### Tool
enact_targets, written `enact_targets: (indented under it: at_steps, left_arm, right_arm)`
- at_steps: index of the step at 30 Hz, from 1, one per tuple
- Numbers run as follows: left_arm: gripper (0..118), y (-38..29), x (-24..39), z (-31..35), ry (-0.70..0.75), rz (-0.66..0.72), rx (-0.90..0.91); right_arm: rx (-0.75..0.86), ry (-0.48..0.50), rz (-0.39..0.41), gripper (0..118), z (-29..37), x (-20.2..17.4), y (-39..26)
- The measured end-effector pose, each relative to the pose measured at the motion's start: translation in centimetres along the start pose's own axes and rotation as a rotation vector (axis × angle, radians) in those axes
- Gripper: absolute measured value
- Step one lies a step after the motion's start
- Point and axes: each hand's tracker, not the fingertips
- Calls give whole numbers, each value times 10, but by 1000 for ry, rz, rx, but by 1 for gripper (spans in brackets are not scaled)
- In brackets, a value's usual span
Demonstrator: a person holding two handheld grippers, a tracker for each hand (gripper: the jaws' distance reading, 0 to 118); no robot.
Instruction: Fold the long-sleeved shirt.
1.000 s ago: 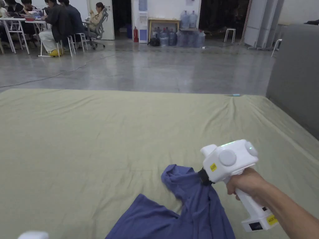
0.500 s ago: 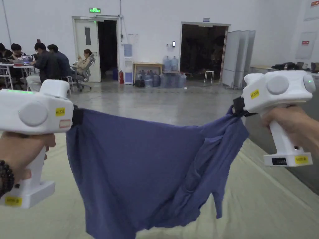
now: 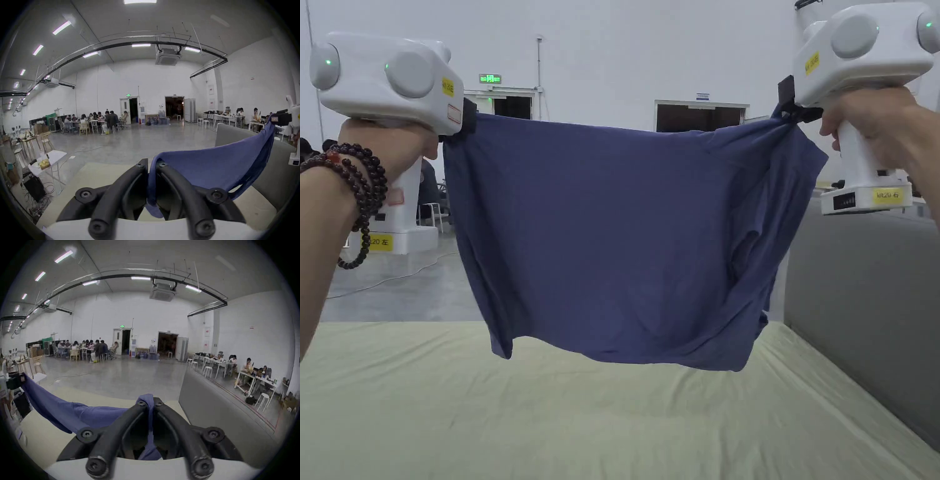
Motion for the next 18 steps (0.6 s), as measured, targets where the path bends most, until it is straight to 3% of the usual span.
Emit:
enact_targets:
  at_steps: [5, 12, 18]
  left_arm:
    - [1, -40, 2, -13, 8, -5, -64]
    - [1, -161, -2, -36, 11, 40, -248]
    - [1, -195, -11, -22, -3, 55, -214]
  right_arm:
    - [-43, 35, -49, 0, -18, 1, -41]
    - [-185, 73, -80, 0, -62, -17, -170]
    - [-167, 79, -125, 0, -54, -15, -202]
